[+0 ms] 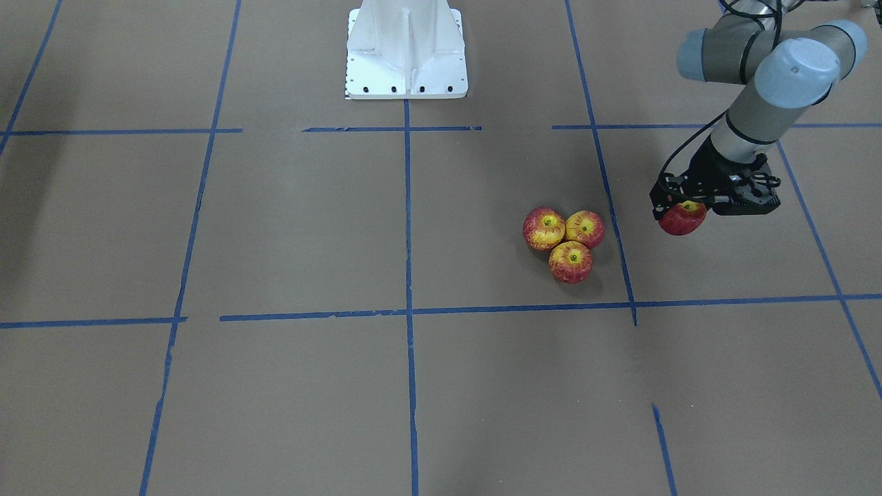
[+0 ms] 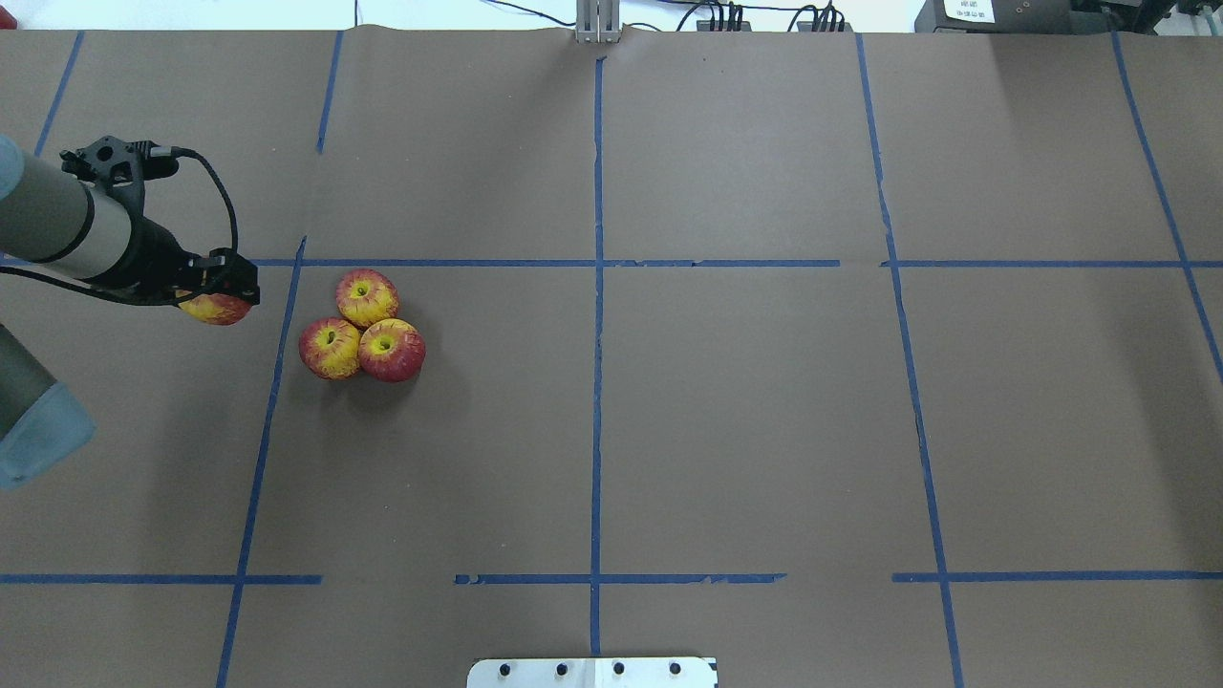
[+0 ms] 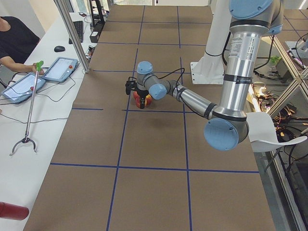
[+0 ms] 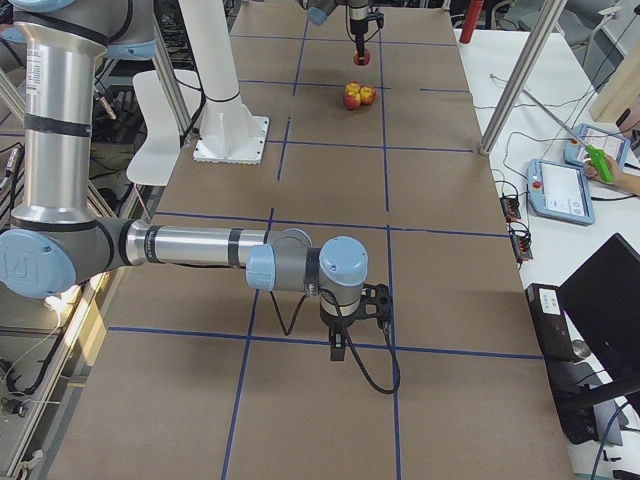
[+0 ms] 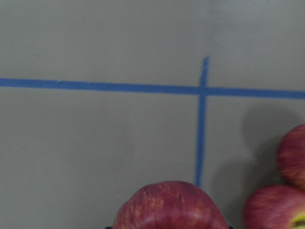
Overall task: Stack apples
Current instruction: 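Lift the apple with the left gripper and carry it over the three-apple cluster, then lower the apple onto the top of the cluster and open the left gripper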
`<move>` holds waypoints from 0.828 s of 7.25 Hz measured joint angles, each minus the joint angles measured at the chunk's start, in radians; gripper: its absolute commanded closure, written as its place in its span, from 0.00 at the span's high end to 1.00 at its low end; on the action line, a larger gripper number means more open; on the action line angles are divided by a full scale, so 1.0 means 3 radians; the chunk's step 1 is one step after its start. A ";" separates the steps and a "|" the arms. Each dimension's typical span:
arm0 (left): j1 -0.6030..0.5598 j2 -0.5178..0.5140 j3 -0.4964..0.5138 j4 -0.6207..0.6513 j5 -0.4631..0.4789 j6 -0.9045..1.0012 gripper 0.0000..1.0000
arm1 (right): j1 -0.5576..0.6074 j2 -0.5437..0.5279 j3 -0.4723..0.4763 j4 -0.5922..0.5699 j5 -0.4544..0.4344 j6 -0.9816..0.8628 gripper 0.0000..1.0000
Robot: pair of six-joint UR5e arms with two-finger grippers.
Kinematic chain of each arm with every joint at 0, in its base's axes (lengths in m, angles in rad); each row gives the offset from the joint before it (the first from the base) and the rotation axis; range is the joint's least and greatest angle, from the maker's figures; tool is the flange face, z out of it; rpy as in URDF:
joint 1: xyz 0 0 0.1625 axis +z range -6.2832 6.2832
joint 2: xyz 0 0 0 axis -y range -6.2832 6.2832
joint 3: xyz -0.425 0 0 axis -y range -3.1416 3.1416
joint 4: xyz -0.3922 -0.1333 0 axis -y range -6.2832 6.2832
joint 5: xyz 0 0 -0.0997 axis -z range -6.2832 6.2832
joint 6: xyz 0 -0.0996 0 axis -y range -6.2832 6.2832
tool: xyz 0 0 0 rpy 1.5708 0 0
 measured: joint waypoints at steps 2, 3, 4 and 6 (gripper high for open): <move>0.0196 -0.0301 0.0132 0.0014 -0.0106 -0.0252 0.00 | 0.0000 0.0000 0.0000 0.0001 0.0002 0.0000 1.00; 0.0279 -0.0374 0.0202 0.0023 -0.0114 -0.0301 0.00 | 0.0000 0.0000 0.0000 0.0002 0.0002 0.0000 1.00; 0.0322 -0.0412 0.0245 0.0042 -0.0112 -0.0320 0.00 | 0.0000 0.0000 0.0000 0.0002 0.0003 0.0000 1.00; 0.0371 -0.0517 0.0269 0.0206 -0.0099 -0.0323 0.00 | 0.0000 0.0000 0.0001 0.0001 0.0001 0.0000 1.00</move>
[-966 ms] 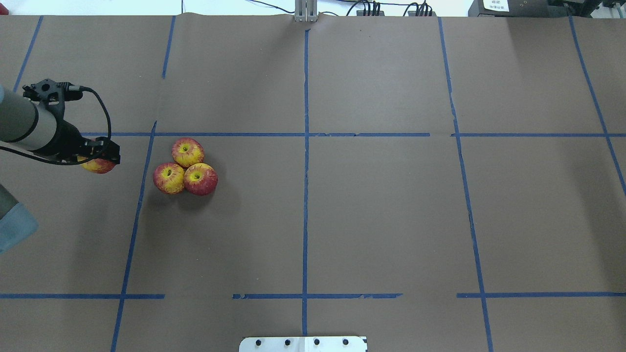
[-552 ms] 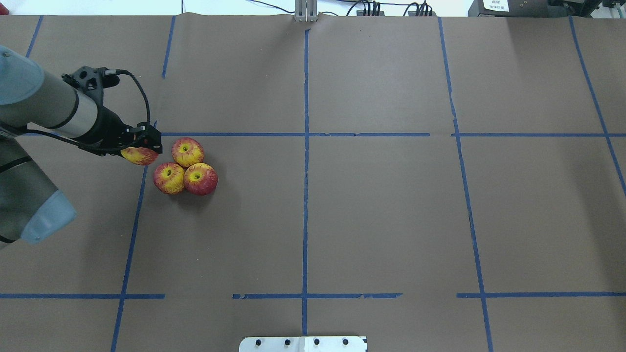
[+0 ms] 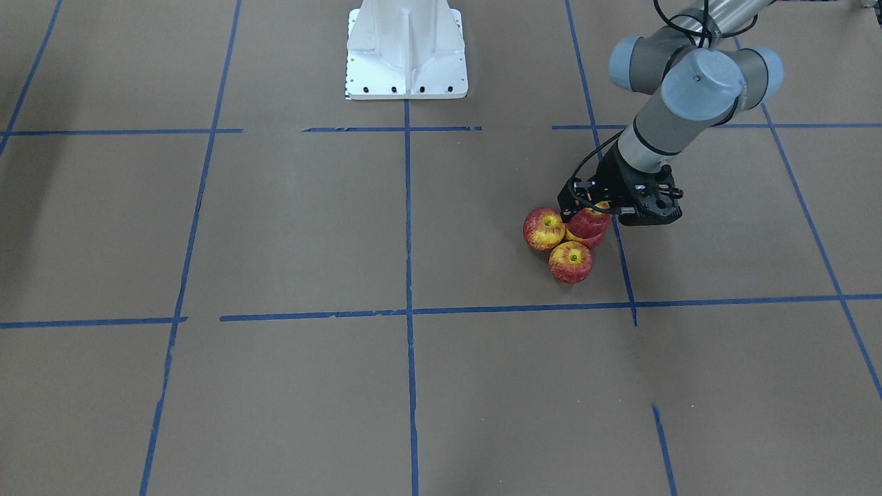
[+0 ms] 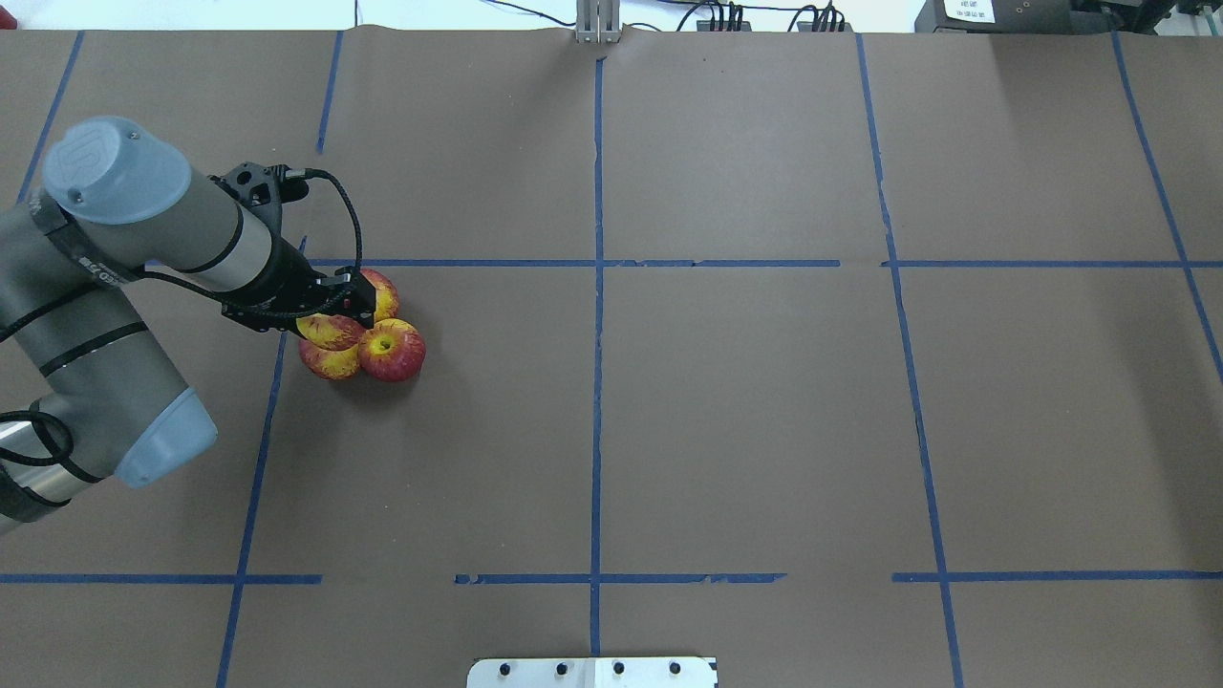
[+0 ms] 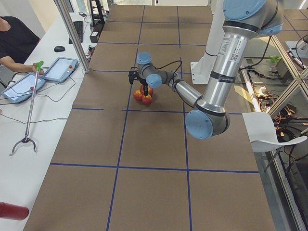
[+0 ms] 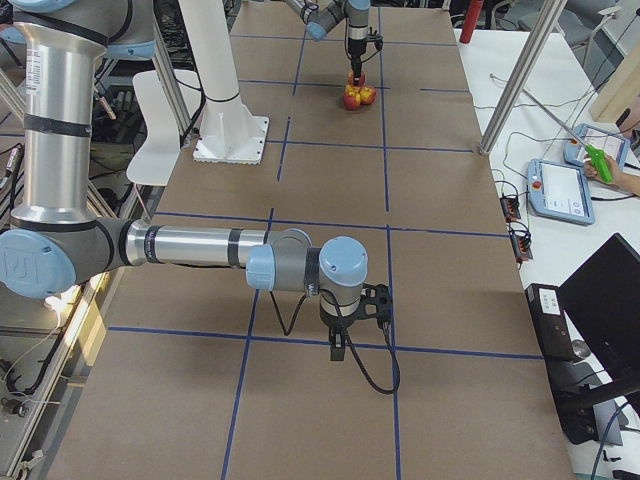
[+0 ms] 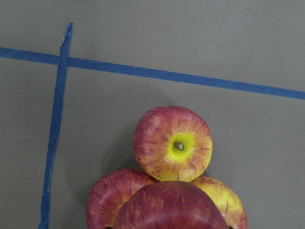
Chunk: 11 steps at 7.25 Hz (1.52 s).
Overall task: Stack apples
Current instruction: 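Lower the apple onto the top of the cluster and open the left gripper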
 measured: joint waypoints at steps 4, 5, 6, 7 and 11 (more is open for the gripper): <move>0.0041 -0.0091 0.0036 0.0170 0.0032 0.0008 0.00 | 0.0000 0.0000 0.0000 0.0001 0.0002 0.0000 1.00; 0.0045 -0.0092 0.0056 0.0174 0.0075 0.0012 0.00 | 0.0000 0.0000 -0.0001 0.0000 0.0001 0.0000 1.00; 0.0047 -0.0093 0.0065 0.0176 0.0107 0.0017 0.00 | 0.0000 0.0000 -0.0001 -0.0001 0.0002 0.0000 1.00; 0.0048 -0.0092 0.0070 0.0178 0.0122 0.0024 0.08 | 0.0000 0.0000 -0.0001 0.0000 0.0002 0.0000 1.00; 0.0048 -0.0094 0.0074 0.0173 0.0131 0.0027 1.00 | 0.0000 0.0000 0.0000 0.0001 0.0001 0.0000 1.00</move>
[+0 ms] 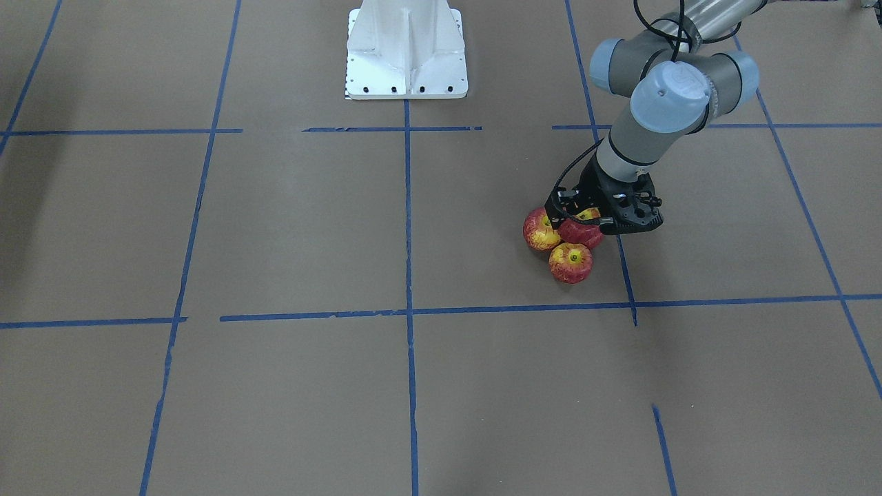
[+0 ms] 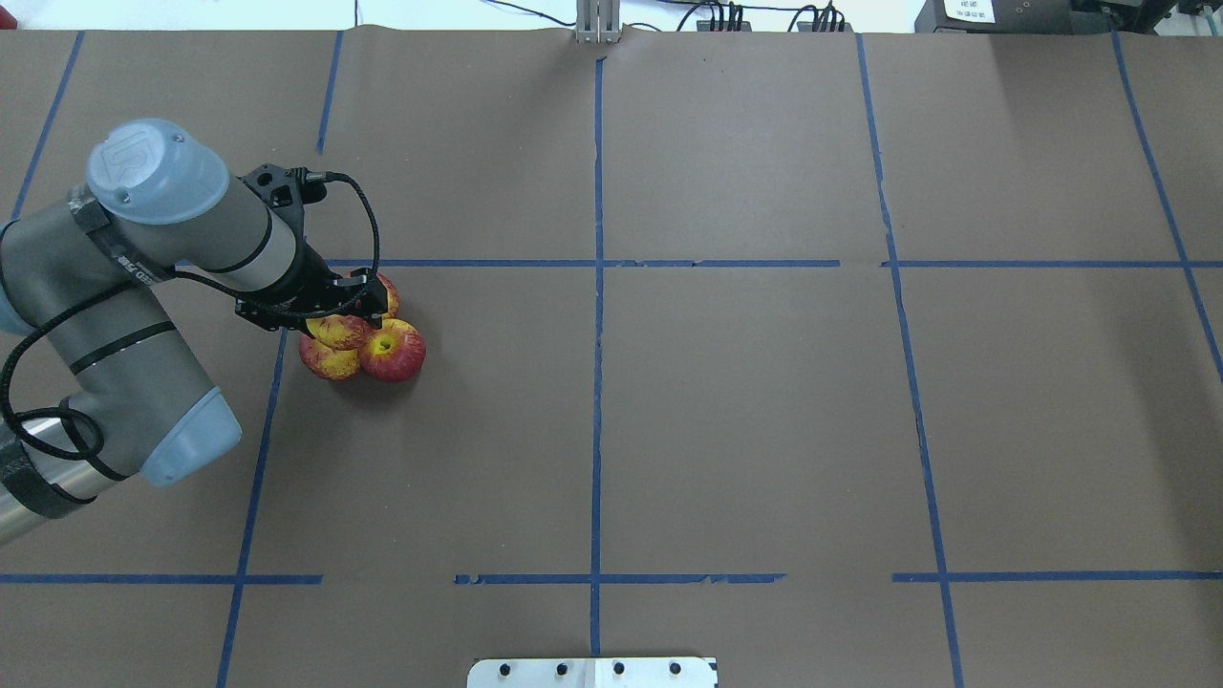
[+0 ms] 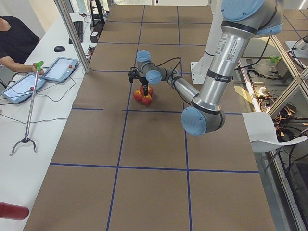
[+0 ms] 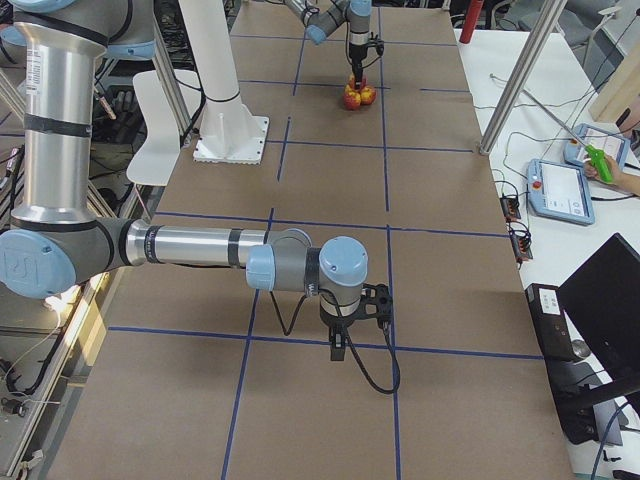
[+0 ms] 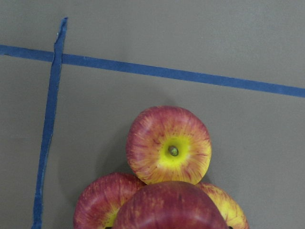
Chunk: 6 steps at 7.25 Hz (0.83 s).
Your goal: Stack apples
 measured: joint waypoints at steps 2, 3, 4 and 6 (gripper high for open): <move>0.0000 0.0000 0.0001 0.0001 0.0000 0.0001 1.00 | 0.0000 0.0000 0.0001 -0.0003 -0.0002 0.0000 1.00; -0.0006 0.0003 -0.0016 0.0013 0.0000 0.0003 1.00 | 0.0000 0.0000 0.0000 -0.0003 -0.0001 0.0000 1.00; -0.0038 0.0008 -0.0079 0.0091 0.0001 0.0011 1.00 | 0.0000 0.0000 0.0000 -0.0002 0.0001 0.0000 1.00; -0.0283 0.0011 -0.0445 0.0541 0.0005 0.0321 1.00 | 0.0000 0.0000 -0.0001 0.0000 0.0000 0.0000 1.00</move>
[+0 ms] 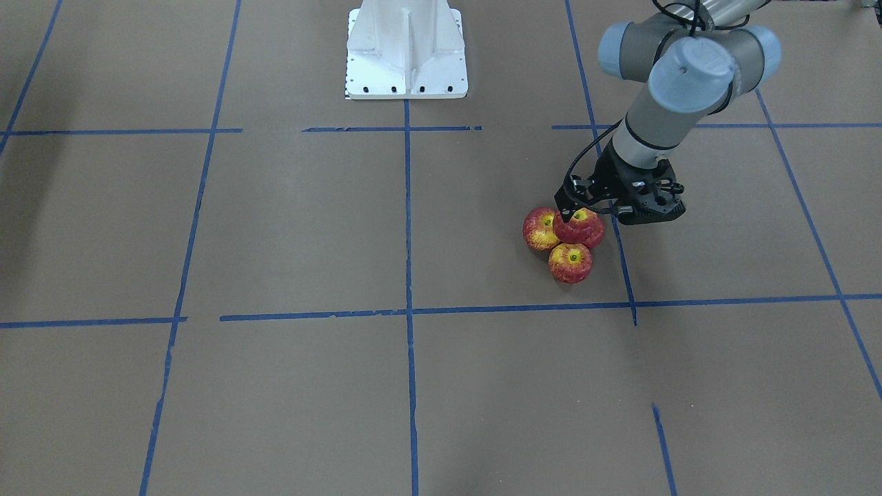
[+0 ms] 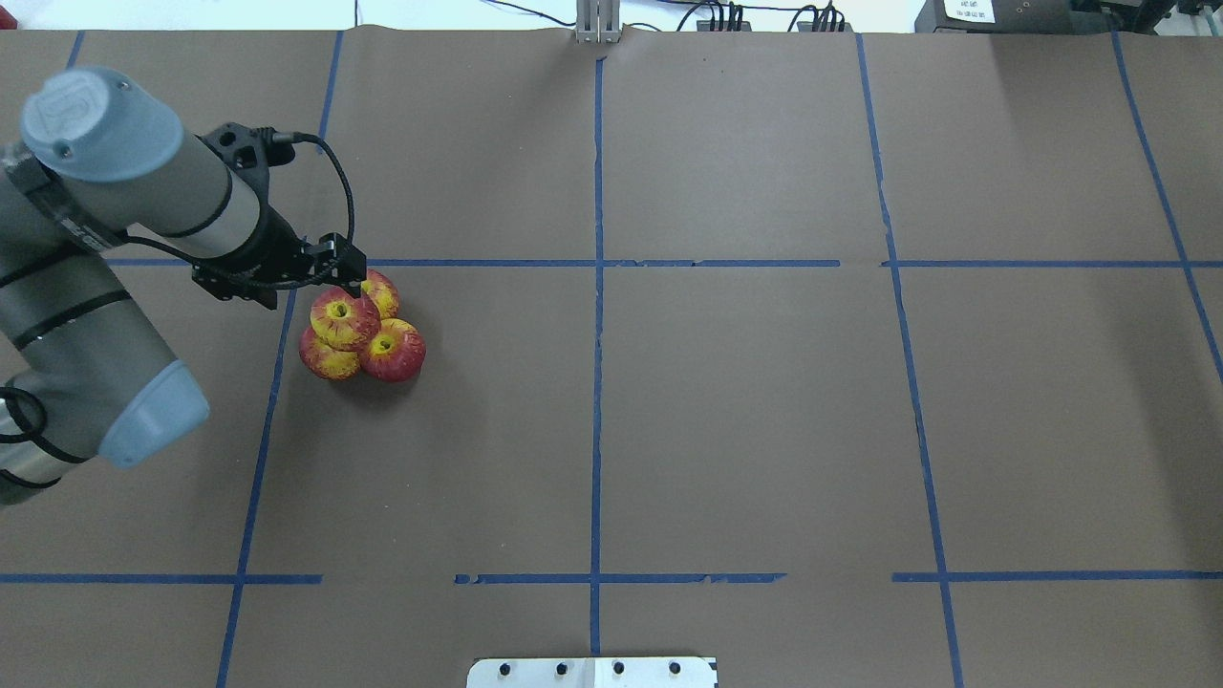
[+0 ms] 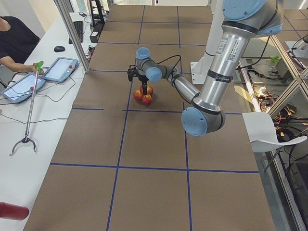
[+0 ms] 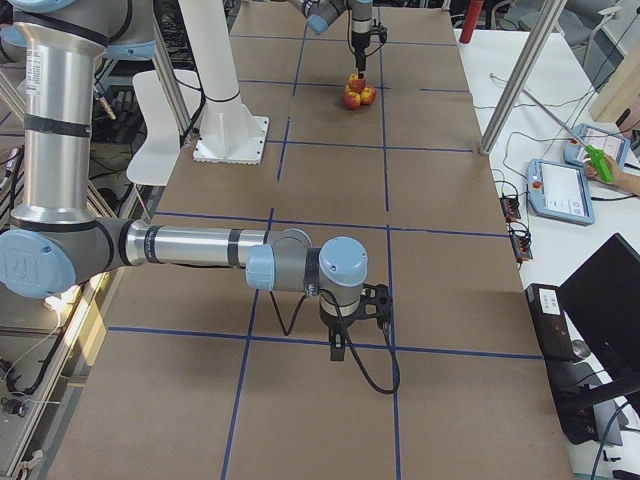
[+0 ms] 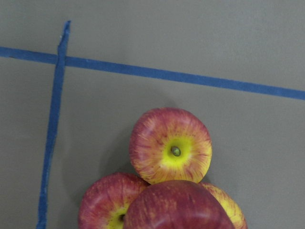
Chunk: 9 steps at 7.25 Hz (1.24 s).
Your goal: Stack apples
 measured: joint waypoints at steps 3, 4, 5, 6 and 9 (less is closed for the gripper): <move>-0.0546 0.0349 -0.0287 0.0196 -0.0037 0.0957 1.00 | 0.0000 0.0000 0.0000 -0.0001 -0.0002 0.0000 1.00; -0.0869 0.0618 -0.0283 0.0189 -0.0118 0.1544 1.00 | 0.0000 0.0000 0.0000 -0.0002 -0.0002 0.0000 1.00; -0.1281 0.0861 -0.0189 0.0179 -0.0303 0.2215 1.00 | 0.0000 0.0000 0.0000 -0.0001 -0.0002 0.0000 1.00; -0.1727 0.1034 0.0026 0.0173 -0.0489 0.2913 1.00 | 0.0000 0.0000 0.0000 -0.0001 -0.0002 0.0000 1.00; -0.2784 0.1174 0.0886 0.0191 -0.0637 0.4363 1.00 | 0.0000 0.0000 0.0000 0.0000 0.0000 0.0000 1.00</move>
